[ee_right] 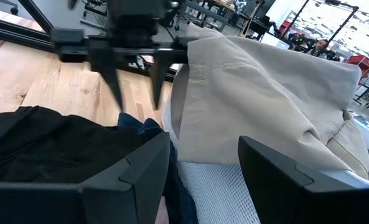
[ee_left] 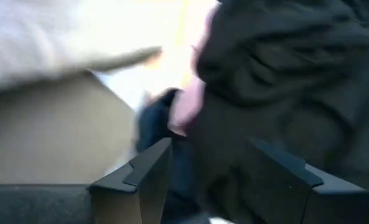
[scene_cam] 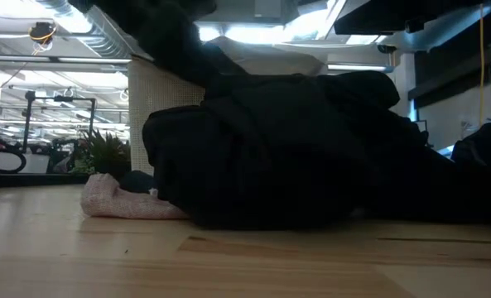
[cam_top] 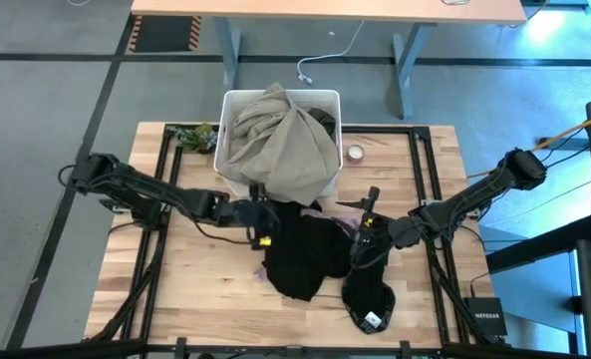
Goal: Sort clothes
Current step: Put the brown short into the white bin
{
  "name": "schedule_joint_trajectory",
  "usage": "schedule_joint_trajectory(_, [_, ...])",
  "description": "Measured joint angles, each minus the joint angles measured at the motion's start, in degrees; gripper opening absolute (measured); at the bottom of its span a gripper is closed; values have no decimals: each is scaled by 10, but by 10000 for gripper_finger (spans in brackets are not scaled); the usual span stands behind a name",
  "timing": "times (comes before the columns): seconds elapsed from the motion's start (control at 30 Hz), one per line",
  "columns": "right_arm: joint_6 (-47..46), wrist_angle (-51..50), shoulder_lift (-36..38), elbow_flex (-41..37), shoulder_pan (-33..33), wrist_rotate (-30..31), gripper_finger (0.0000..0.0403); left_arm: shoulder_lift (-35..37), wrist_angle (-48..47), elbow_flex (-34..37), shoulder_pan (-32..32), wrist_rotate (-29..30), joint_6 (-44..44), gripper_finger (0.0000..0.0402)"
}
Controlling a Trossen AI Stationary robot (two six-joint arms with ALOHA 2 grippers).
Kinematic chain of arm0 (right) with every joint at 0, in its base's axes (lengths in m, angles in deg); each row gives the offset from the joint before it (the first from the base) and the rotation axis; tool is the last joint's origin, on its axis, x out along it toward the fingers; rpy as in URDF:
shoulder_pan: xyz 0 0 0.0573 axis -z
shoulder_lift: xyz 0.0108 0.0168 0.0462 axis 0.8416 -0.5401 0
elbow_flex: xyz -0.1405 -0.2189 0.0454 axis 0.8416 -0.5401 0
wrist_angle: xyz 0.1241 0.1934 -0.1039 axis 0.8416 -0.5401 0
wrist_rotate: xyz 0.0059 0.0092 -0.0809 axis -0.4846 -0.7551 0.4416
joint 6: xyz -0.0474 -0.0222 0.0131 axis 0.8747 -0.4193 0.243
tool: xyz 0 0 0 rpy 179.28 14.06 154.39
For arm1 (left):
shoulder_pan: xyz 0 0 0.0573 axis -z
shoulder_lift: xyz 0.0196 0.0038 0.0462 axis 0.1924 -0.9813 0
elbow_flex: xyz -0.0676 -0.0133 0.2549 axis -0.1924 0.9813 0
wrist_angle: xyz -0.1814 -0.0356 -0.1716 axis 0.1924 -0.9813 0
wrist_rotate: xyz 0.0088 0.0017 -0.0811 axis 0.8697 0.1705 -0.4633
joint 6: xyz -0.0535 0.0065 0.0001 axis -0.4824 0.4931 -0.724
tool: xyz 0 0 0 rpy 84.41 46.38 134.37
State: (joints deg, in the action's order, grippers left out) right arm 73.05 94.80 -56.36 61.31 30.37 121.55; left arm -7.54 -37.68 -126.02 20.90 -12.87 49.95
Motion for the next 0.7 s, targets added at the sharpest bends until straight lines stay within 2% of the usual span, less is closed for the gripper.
schedule_joint_trajectory(0.23, [-1,-1,0,0,0,0,209,-4,28,-1,-26,64,32,198])
schedule_joint_trajectory(0.5, [-1,-1,0,0,0,-1,209,-4,115,-6,-43,88,87,198])
schedule_joint_trajectory(0.7, [-1,-1,0,0,0,-4,209,-4,195,-35,-43,108,151,198])
